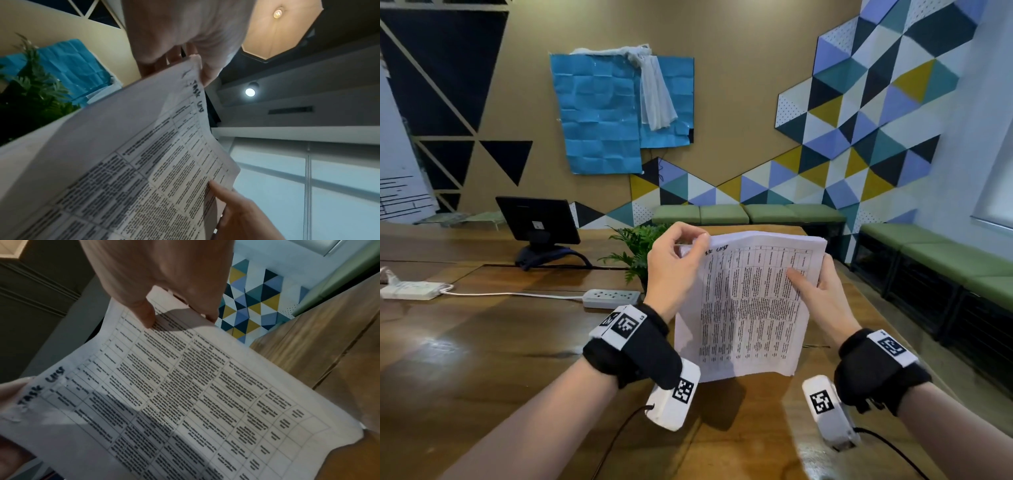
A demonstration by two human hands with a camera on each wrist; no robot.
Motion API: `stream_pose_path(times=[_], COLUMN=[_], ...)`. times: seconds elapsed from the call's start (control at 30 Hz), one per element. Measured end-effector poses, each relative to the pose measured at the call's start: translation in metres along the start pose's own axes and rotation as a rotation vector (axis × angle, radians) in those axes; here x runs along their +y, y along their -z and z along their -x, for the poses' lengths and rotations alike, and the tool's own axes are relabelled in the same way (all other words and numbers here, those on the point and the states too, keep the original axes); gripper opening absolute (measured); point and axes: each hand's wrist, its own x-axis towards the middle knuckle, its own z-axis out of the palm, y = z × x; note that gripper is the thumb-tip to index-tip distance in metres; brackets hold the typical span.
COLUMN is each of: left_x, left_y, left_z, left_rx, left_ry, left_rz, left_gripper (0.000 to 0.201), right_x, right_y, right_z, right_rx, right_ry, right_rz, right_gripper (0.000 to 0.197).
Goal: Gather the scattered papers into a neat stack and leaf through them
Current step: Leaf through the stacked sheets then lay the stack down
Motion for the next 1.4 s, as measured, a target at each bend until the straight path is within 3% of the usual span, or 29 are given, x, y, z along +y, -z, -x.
stream_pose_path(times=[0.1,0.23,0.6,0.7,0.8,0.87,0.93,1.0,1.13,1.2,1.3,1.4], left_x=[-0.002,-0.002,-0.01,-0.007,-0.003,-0.004,-0.006,-0.006,-0.003,-0.002,-0.013,-0.02], left_y=[-0.001,0.0,-0.003,0.001,0.009,0.012,0.011,0.007,-0.006,-0.012,-0.016,-0.012], left_z=[-0.004,-0.008,-0.01,-0.008,-0.004,-0.001,-0.001,-0.002,0.004,0.012,0.025,0.029], left_rx=[0.043,0.004,0.019,0.0,-0.199,-0.263,-0.242,-0.179,-0.026,-0.023,-0.054,-0.063], left_ry=[0.047,0.034,0.216,0.126,-0.047,-0.146,-0.167,-0.083,0.049,-0.012,-0.151,-0.219], left_rz=[0.005,-0.07,-0.147,-0.144,-0.107,-0.168,-0.173,-0.096,0.041,0.055,-0.056,-0.173], left_gripper=[0.011,0.001,0.011,0.014,0.033,0.038,0.033,0.026,0.029,0.036,0.052,0.042], right_x=[-0.001,-0.001,0.0,-0.003,-0.012,-0.016,-0.018,-0.02,-0.033,-0.032,-0.016,0.0], right_y=[-0.001,-0.003,-0.008,-0.009,-0.004,0.0,0.001,0.002,0.002,-0.001,-0.005,-0.002], right_z=[0.002,0.001,0.002,0.001,-0.001,0.001,0.005,0.01,0.024,0.032,0.046,0.051], right_rx=[-0.001,0.006,-0.049,-0.012,0.003,-0.011,-0.038,-0.041,0.068,0.093,0.069,0.036], right_ry=[0.005,0.01,-0.006,-0.01,-0.056,-0.092,-0.121,-0.122,0.097,0.172,0.152,0.09], right_rz=[-0.016,-0.023,-0.079,-0.113,-0.213,-0.228,-0.216,-0.184,0.03,0.082,0.102,0.08], right_gripper=[0.027,0.024,0.02,0.021,0.02,0.021,0.022,0.023,0.02,0.018,0.024,0.032])
